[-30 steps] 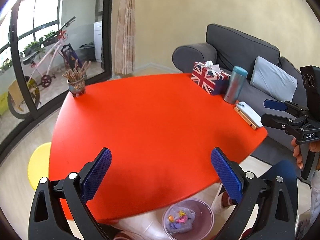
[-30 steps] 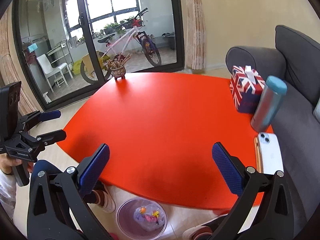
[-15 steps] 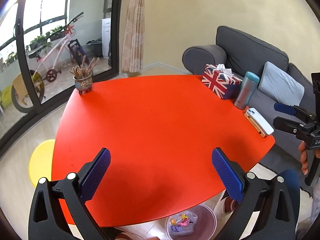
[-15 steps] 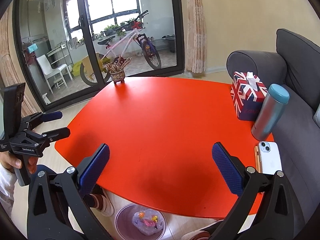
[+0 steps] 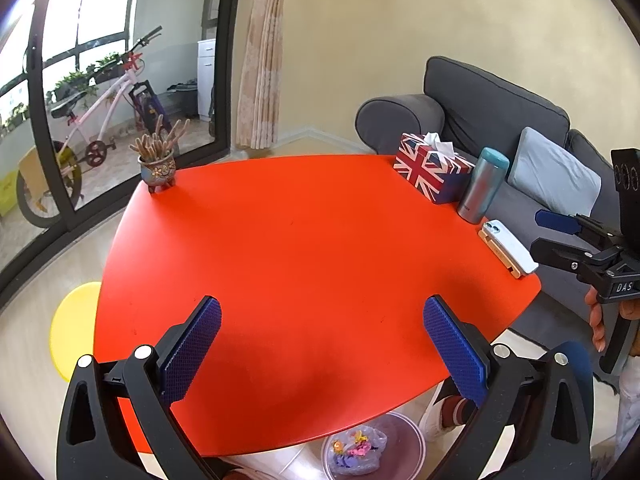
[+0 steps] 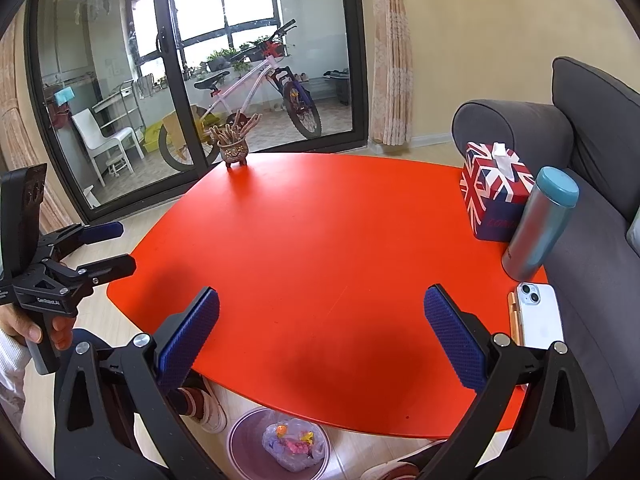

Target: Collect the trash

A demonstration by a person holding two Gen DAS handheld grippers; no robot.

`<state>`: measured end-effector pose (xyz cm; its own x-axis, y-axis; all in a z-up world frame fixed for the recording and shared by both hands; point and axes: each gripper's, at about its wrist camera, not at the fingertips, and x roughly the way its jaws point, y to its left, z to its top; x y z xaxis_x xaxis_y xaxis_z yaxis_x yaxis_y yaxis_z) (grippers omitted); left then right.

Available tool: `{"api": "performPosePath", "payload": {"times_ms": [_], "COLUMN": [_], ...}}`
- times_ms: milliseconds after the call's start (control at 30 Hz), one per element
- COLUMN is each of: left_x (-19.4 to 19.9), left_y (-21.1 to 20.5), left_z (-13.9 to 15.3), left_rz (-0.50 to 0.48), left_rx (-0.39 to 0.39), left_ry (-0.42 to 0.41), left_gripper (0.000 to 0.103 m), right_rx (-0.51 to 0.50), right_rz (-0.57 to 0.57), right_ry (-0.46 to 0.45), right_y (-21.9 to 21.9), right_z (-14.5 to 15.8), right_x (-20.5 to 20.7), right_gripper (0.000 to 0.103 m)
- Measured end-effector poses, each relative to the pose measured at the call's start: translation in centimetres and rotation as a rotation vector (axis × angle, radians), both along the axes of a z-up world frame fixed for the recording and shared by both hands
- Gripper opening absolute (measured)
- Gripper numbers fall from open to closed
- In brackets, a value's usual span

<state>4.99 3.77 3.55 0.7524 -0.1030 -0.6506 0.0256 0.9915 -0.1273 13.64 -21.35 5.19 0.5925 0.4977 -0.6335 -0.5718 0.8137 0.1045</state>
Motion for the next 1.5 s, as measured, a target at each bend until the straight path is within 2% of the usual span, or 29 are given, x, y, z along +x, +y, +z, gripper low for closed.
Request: {"api": "performPosePath", "payload": {"times_ms": [1500], "left_x": [0.1], "left_y": [-0.37], "left_z": [0.0], "left_rz": [-0.023], "left_rx": [-0.022], "left_ry": [-0.005], "left_gripper": [0.097], "right_rx": [-0.007], "right_rz": [0.003], "right_ry": [0.007], "right_y": [0.14], "right_z": [-0.79], "right_x": [-0.06], "right_gripper": [0.1]}}
